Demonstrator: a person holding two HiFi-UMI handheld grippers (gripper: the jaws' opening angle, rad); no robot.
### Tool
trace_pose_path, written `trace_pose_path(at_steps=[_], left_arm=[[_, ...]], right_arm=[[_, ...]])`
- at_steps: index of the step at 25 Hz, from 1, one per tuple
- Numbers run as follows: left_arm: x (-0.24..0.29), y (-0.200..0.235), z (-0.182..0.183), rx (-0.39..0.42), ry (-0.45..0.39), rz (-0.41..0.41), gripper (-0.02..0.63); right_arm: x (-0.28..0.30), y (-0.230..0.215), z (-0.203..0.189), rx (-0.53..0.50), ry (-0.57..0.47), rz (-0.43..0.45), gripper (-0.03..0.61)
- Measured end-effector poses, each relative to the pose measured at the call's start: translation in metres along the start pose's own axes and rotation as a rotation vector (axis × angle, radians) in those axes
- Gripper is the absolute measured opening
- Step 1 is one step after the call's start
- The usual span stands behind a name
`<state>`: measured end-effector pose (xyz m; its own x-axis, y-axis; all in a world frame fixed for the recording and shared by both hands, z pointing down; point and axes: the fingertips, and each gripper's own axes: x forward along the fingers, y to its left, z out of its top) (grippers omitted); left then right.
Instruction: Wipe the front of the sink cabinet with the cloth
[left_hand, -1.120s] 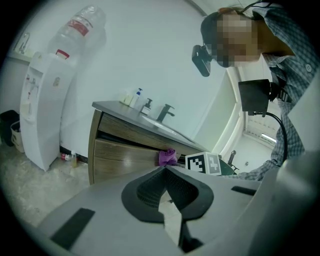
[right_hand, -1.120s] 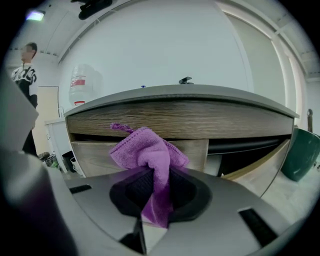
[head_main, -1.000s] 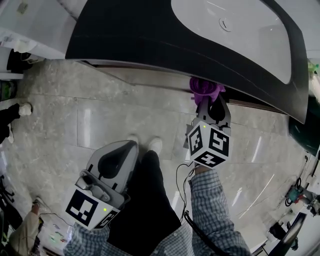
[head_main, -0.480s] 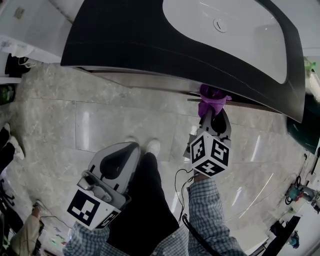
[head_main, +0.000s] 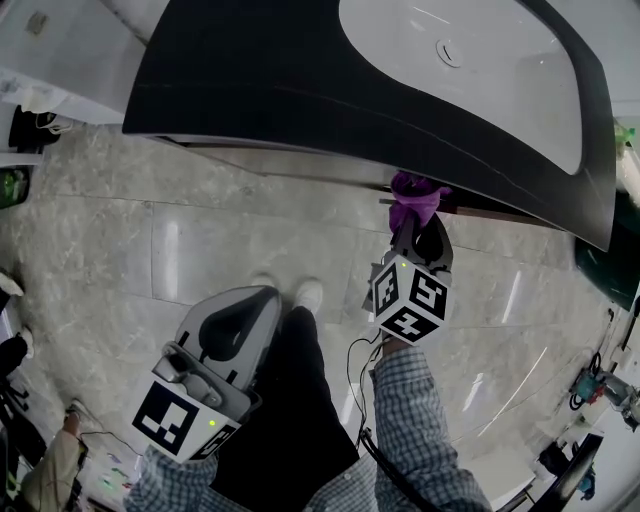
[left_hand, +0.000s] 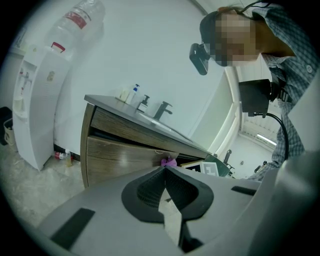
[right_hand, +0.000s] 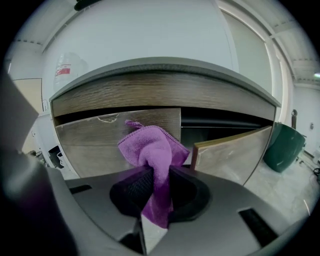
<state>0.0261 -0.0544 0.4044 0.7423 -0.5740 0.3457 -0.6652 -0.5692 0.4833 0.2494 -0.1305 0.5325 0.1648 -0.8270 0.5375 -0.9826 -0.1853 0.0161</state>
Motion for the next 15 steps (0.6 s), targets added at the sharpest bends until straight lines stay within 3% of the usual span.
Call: trace_pose_path(at_steps=[15], left_arm=[[-0.016, 0.030, -0.004, -0.022, 0.000, 0.046, 0.011]], right_arm=[[0.026, 0.031, -0.009, 0.034, 0.002, 0.030, 0.074]])
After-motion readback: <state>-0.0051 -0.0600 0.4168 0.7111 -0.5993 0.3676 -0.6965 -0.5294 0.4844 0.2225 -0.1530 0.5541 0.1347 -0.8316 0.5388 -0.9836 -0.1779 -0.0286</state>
